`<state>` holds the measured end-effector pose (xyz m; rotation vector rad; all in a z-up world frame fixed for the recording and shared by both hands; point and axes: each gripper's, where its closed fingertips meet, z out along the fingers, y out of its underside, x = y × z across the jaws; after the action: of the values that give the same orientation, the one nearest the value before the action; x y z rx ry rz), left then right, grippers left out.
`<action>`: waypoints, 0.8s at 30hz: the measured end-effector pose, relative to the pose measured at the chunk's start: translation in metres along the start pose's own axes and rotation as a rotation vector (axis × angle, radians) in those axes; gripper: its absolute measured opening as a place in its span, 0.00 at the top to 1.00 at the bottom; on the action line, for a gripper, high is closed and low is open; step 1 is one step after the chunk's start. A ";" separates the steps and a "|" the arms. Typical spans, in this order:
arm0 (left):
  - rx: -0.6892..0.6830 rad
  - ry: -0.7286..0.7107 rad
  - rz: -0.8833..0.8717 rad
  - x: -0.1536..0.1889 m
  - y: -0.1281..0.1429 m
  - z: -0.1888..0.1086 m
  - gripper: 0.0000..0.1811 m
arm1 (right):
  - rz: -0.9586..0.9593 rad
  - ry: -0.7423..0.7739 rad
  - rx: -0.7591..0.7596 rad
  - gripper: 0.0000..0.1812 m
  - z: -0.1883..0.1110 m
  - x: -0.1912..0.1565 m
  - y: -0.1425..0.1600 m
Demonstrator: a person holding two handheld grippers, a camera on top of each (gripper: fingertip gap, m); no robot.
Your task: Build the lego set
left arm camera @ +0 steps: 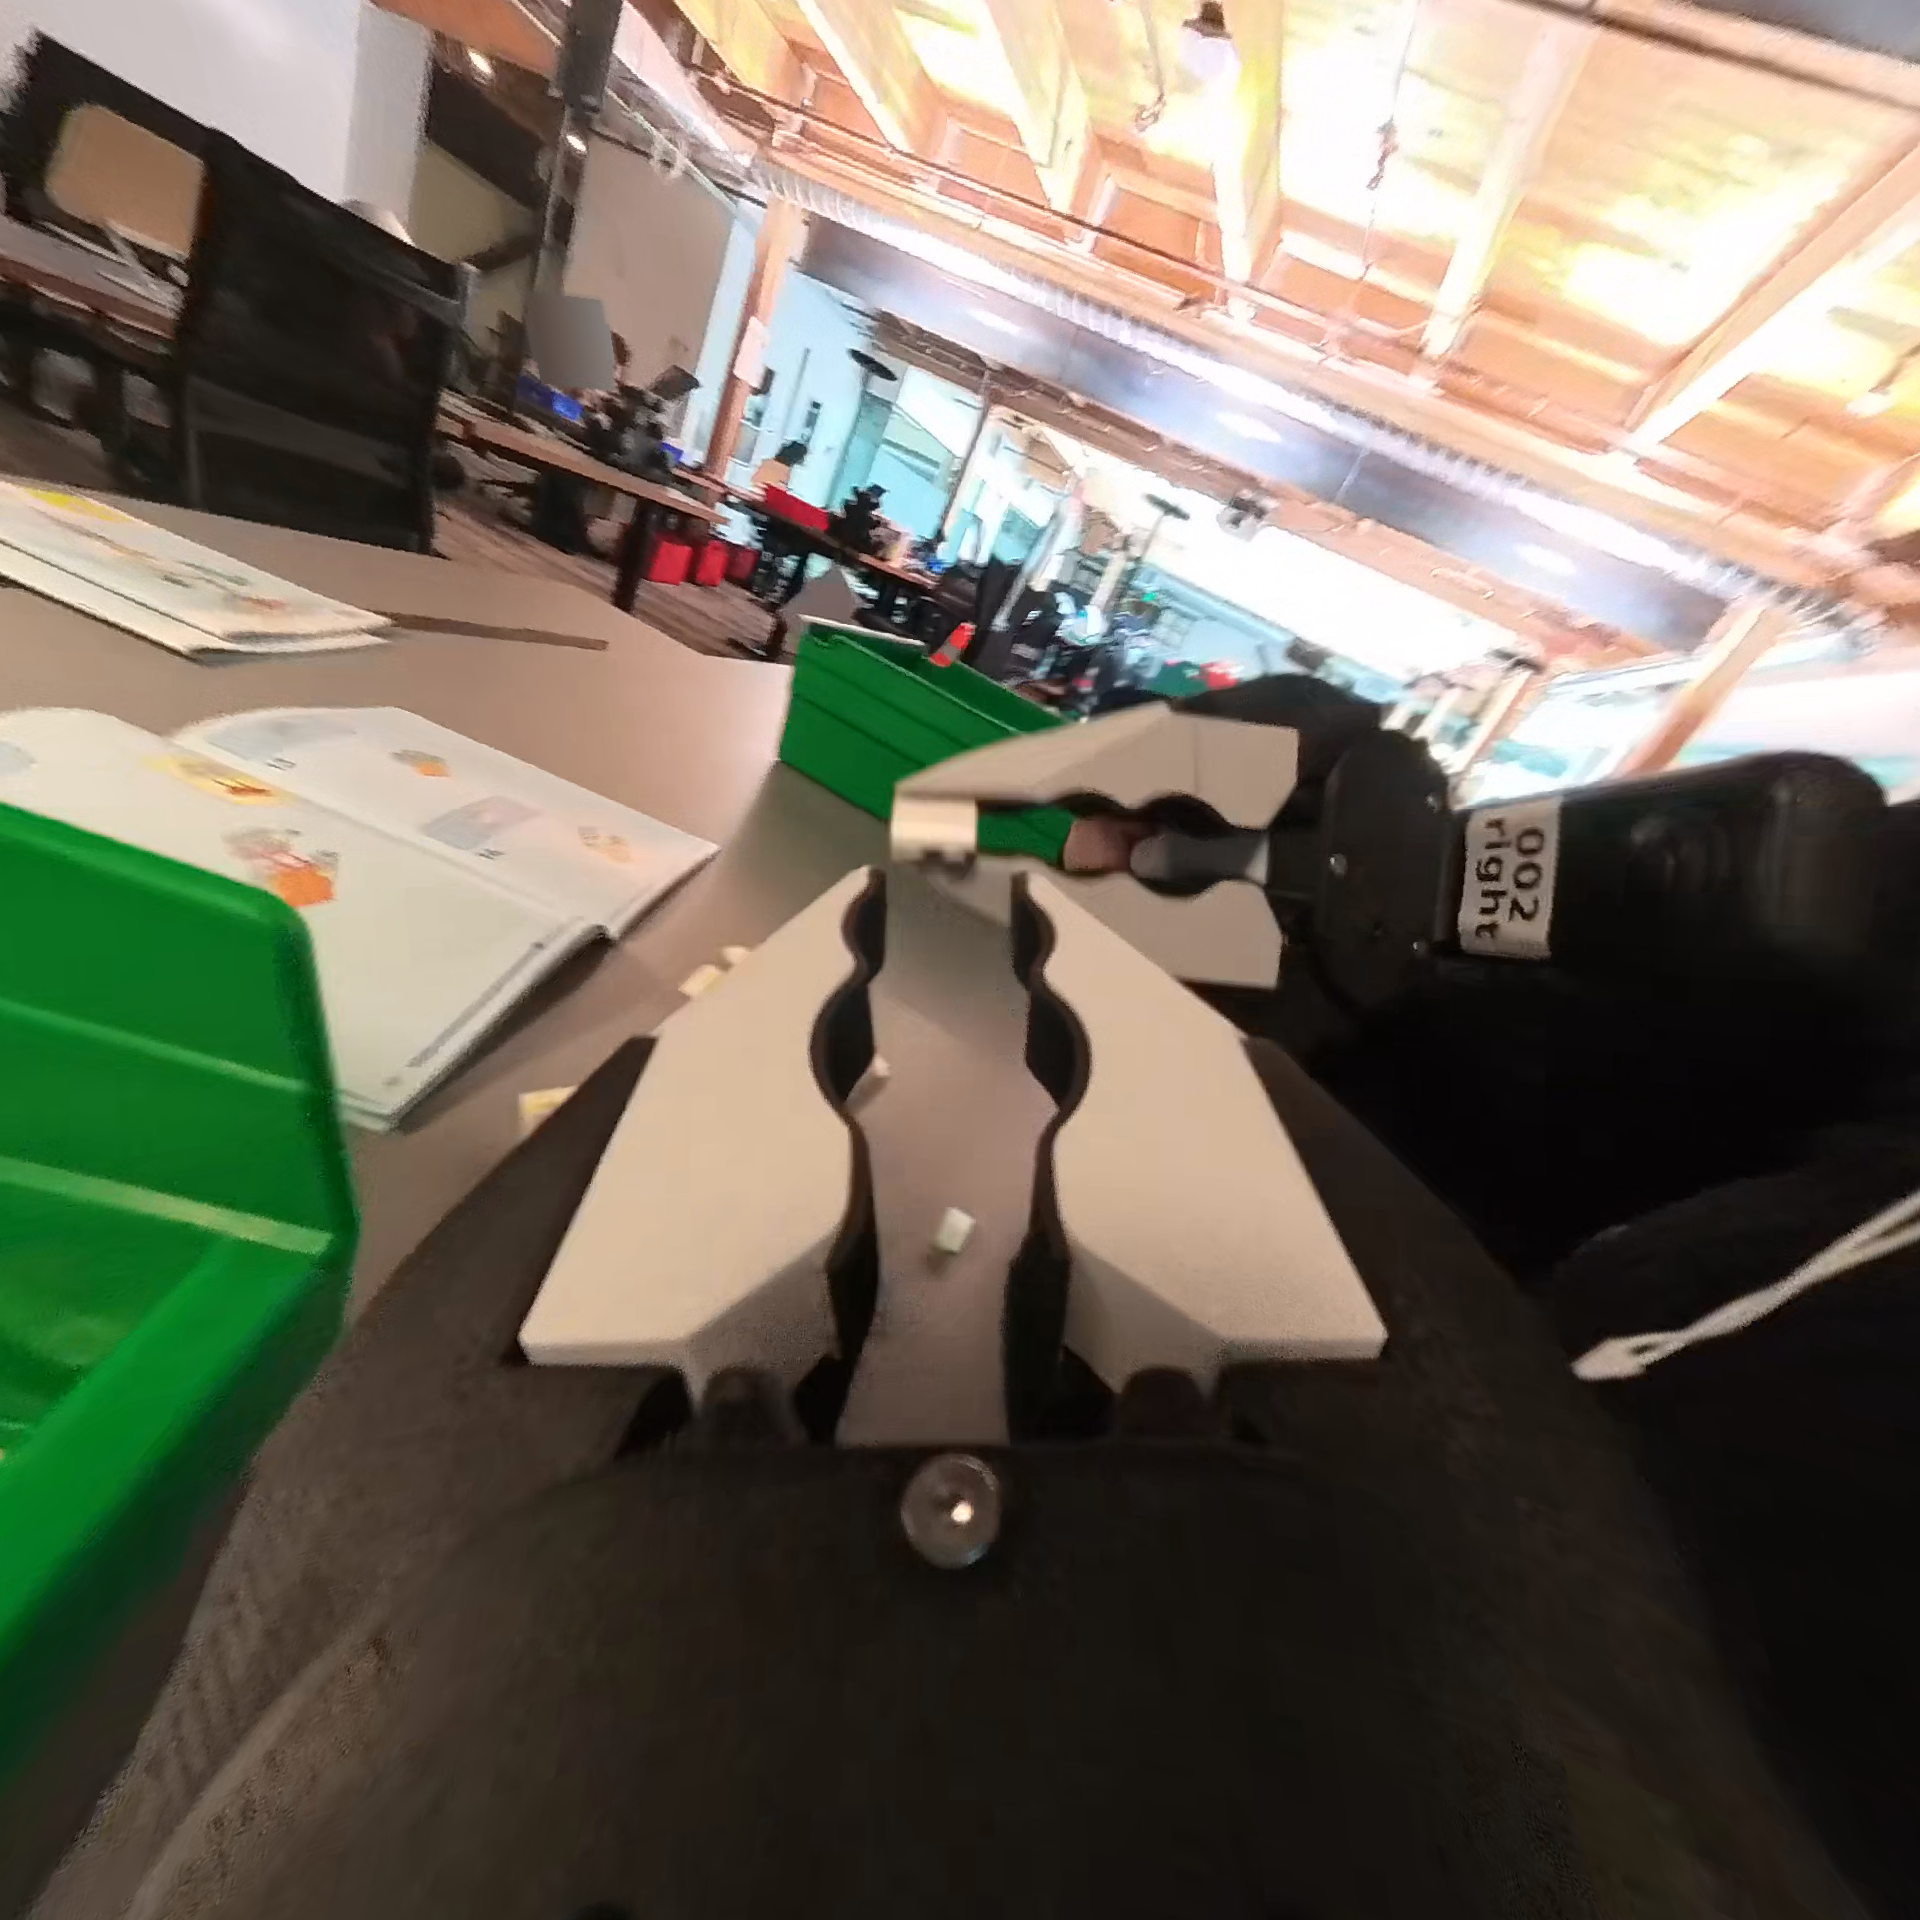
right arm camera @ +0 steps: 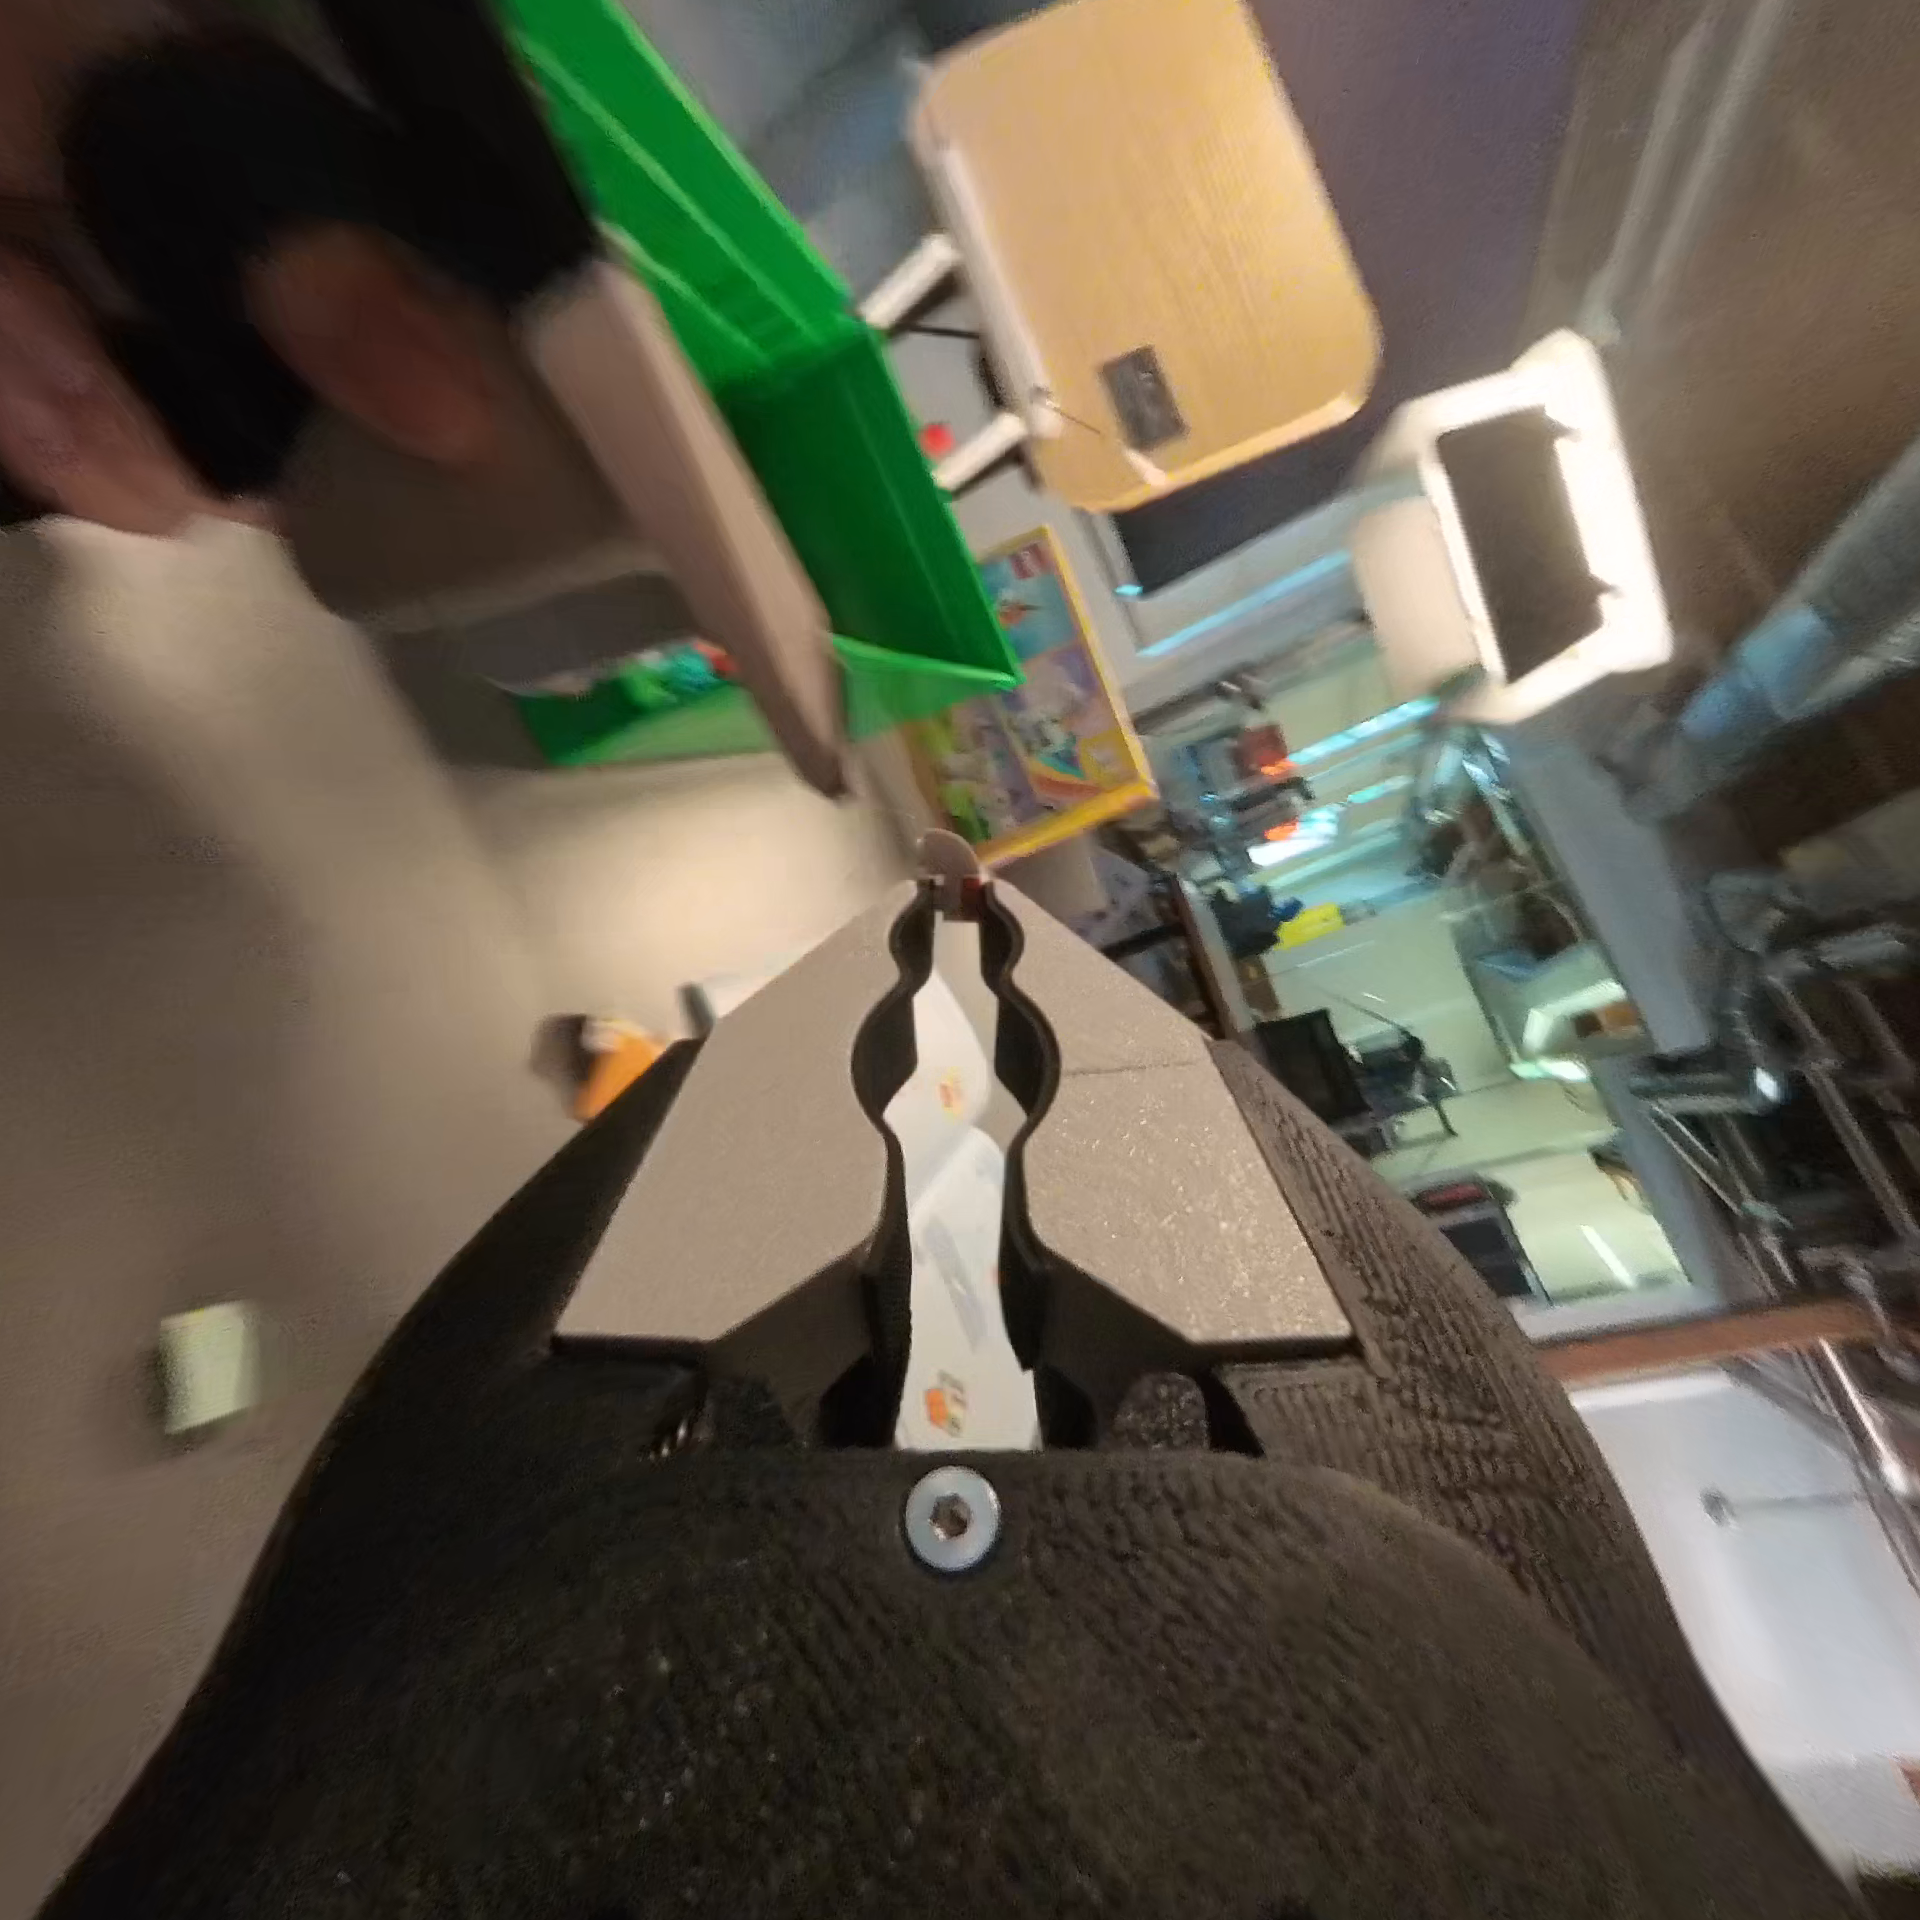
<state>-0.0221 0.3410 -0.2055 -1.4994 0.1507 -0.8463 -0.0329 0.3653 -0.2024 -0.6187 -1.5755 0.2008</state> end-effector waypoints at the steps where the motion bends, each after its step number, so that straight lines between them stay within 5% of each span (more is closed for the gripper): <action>1: -0.002 -0.037 0.050 -0.004 0.001 0.001 0.85 | 0.033 0.067 0.004 0.96 0.002 0.013 0.014; 7: -0.069 -0.187 0.322 -0.024 0.014 0.009 0.84 | 0.226 0.446 -0.002 0.97 -0.004 0.094 0.115; 13: 0.081 -0.383 0.455 -0.042 -0.004 0.004 0.81 | 0.399 0.568 -0.087 0.96 -0.014 0.110 0.197; 24: 0.064 -0.424 0.507 -0.047 -0.003 0.009 0.83 | 0.708 0.622 -0.001 0.97 -0.033 0.121 0.218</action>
<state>-0.0520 0.3757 -0.2209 -1.4571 0.1755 -0.1216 0.0587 0.5995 -0.1986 -1.1032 -0.7160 0.4813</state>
